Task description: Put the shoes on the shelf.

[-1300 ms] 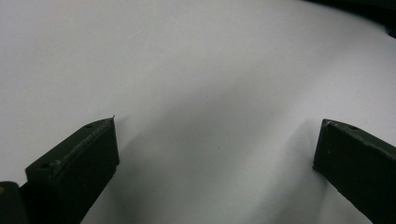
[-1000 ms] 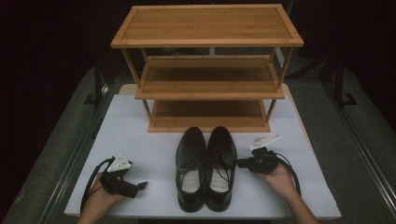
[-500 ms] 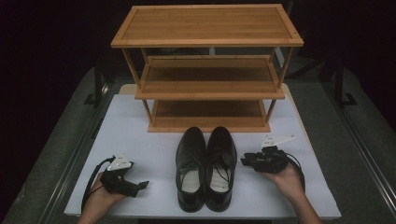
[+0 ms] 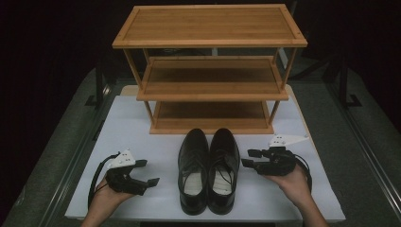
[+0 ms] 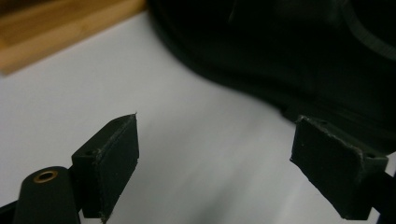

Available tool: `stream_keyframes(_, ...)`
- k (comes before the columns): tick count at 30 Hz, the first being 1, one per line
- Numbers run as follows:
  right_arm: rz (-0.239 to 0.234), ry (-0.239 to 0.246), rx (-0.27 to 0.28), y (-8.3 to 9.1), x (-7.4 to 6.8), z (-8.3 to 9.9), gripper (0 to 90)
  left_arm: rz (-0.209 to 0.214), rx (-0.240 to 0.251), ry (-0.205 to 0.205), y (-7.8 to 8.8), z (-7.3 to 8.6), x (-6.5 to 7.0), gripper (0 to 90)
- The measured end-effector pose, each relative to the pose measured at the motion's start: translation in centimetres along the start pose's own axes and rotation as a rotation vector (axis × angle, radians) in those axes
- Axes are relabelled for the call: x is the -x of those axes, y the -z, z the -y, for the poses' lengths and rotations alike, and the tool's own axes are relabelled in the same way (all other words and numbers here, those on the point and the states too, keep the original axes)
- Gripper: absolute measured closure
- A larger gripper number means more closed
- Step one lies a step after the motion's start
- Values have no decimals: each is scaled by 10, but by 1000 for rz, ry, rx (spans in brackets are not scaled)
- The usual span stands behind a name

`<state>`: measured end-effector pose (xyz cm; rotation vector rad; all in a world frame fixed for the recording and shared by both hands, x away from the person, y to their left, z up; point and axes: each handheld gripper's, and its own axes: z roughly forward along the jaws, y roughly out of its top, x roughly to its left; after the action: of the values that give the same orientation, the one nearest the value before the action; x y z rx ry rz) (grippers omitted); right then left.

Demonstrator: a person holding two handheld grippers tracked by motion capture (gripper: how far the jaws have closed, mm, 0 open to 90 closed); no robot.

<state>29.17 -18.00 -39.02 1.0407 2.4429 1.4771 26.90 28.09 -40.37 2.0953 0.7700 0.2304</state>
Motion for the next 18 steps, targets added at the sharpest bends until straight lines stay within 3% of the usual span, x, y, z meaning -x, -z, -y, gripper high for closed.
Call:
stream_keyframes(9, -28, 38, 10, -1, -16, -12, 474, 50, 63, -39, 1, -34, 11, 229)
stream_keyframes(12, -39, 61, 25, -3, -24, -16, 471, 74, 88, -68, -6, -51, 18, 251)
stream_keyframes(18, -63, 84, 26, -10, -32, -20, 484, 118, 93, -105, -23, -68, 27, 302)
